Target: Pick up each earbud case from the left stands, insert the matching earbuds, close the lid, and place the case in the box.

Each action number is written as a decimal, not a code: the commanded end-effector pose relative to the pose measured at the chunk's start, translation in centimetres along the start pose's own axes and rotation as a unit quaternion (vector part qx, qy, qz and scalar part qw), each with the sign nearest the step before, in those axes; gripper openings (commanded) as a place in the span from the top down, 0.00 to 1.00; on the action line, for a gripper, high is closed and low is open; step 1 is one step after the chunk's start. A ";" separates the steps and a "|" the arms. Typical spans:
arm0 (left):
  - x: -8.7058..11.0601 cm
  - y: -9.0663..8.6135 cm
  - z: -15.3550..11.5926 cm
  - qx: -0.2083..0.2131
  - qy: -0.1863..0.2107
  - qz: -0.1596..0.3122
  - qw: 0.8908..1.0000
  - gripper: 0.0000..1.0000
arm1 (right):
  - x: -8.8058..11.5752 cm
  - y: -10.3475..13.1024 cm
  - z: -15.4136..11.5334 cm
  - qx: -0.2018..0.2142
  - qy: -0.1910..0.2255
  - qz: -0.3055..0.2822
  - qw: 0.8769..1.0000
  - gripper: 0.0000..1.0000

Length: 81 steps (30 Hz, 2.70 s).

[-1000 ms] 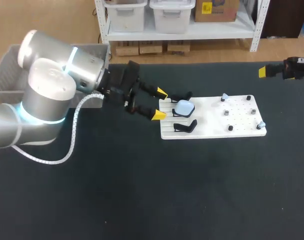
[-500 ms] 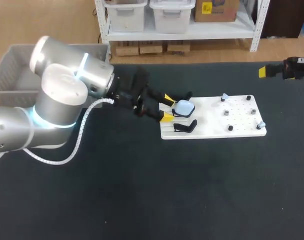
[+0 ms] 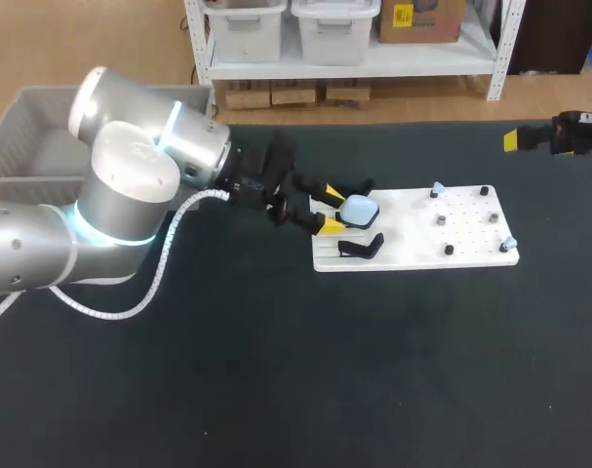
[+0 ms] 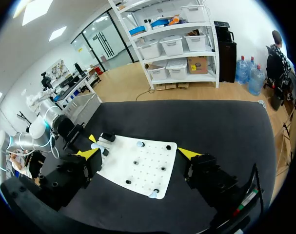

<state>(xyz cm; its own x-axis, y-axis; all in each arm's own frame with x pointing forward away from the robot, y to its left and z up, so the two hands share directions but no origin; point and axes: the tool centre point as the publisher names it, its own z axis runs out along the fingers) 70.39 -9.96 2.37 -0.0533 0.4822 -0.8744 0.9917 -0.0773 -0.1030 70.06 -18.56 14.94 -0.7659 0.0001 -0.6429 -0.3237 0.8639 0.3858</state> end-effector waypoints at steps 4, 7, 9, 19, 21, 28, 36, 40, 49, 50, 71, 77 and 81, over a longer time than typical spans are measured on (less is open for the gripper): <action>0.0 0.8 0.0 0.004 0.004 0.001 1.000 0.40 | 0.0 0.0 0.0 0.000 0.000 0.000 1.000 0.00; -0.1 1.0 0.0 0.005 0.004 0.002 1.000 0.40 | 0.0 0.0 0.0 0.000 0.000 0.000 1.000 0.00; -0.1 1.1 0.1 0.007 0.004 0.003 1.000 0.40 | 0.0 0.0 0.0 0.000 0.000 0.000 1.000 0.00; 0.0 1.2 1.0 0.020 0.003 0.004 1.000 0.51 | 0.0 0.0 0.0 0.000 0.000 0.000 1.000 0.00; 0.0 1.3 1.1 0.022 0.003 0.003 1.000 0.51 | 0.0 0.0 0.0 0.000 0.000 0.000 1.000 0.00; 0.0 1.6 1.4 0.026 0.007 0.005 1.000 0.51 | 0.0 0.0 0.0 0.000 0.000 0.000 1.000 0.00; -0.1 1.8 2.1 0.030 0.004 0.008 1.000 0.53 | 0.0 0.0 0.0 0.000 0.000 0.000 1.000 0.00; 0.0 1.7 2.3 0.033 0.002 0.006 0.999 0.56 | 0.0 0.0 0.0 0.000 0.000 0.000 1.000 0.00; 0.0 1.6 2.4 0.028 -0.003 0.003 1.000 0.64 | 0.0 0.0 0.0 0.000 0.000 0.000 1.000 0.00; 0.0 1.6 2.3 0.027 -0.003 0.003 1.000 0.65 | 0.0 0.0 0.0 0.000 0.000 0.000 1.000 0.00; -0.1 1.1 2.5 0.030 -0.012 0.003 0.999 0.78 | 0.0 0.0 0.0 0.000 0.000 0.000 1.000 0.00; -0.1 1.0 2.5 0.027 -0.013 0.004 1.000 1.00 | 0.0 0.0 0.0 0.000 0.000 0.000 1.000 0.00; -0.4 0.7 2.1 0.022 -0.016 0.009 1.000 1.00 | 0.0 0.0 0.0 0.000 0.000 0.000 1.000 0.00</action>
<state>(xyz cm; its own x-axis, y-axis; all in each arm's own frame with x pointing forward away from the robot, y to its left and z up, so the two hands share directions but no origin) 71.50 -12.29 1.43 -0.0444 0.4580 -0.8879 0.9837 -0.1349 -0.1188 70.06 -18.56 14.94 -0.7659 0.0001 -0.6429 -0.3237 0.8639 0.3858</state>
